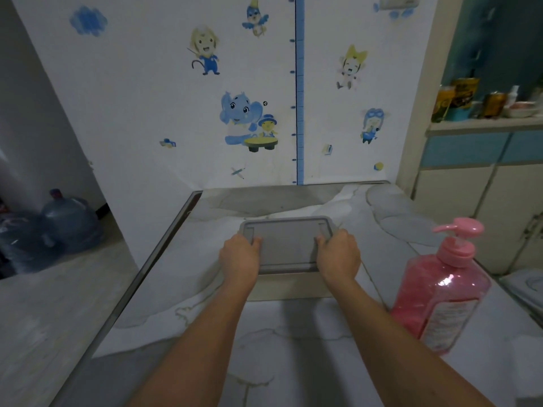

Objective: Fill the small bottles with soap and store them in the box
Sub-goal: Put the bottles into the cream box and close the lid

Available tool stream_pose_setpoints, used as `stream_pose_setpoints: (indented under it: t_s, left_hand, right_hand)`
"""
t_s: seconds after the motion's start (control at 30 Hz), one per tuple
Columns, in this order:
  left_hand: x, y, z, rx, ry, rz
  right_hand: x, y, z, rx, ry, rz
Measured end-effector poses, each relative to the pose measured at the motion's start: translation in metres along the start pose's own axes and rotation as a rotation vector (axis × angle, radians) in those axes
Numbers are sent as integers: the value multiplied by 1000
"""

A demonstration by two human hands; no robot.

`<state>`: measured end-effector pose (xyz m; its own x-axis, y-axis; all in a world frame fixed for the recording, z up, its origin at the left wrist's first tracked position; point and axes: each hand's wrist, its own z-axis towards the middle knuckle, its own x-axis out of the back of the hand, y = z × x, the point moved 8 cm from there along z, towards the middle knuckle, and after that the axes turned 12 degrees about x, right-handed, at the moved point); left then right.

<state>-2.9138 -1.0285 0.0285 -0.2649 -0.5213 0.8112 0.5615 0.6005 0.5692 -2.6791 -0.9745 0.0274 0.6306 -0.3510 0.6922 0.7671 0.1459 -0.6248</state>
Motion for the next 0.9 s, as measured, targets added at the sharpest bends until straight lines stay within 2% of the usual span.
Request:
stream_pose_setpoints:
  t_s: [0.1,0.17,0.27,0.33,0.43,0.53,0.73,0.9]
  left_hand:
    - [-5,-8,2,44,-74,-97]
    - [-11,-12,4,32,-181,-186]
    - [-21,-11,3,-76,-368,-269]
    - [-24,-11,1,-103,-418,-273]
    - [-26,-16,0,-27,-414,-303]
    - [-27,-19,0,33,-356,-265]
    - [-34,-10,15,10,-316,-196]
    - [-44,6,38,-6,-327,-202]
  right_hand:
    - [-1,-3,-2,55,-1,-2]
    - [-1,-7,-1,146,-4,3]
    - [-7,-8,-2,274,-115,26]
    - [-13,-5,-5,307,-205,-1]
    - [-21,4,-7,248,-278,-18]
    - [-23,7,-5,219,-245,-15]
    - [-27,4,4,222,-166,-14]
    - [-38,0,28,209,-188,24]
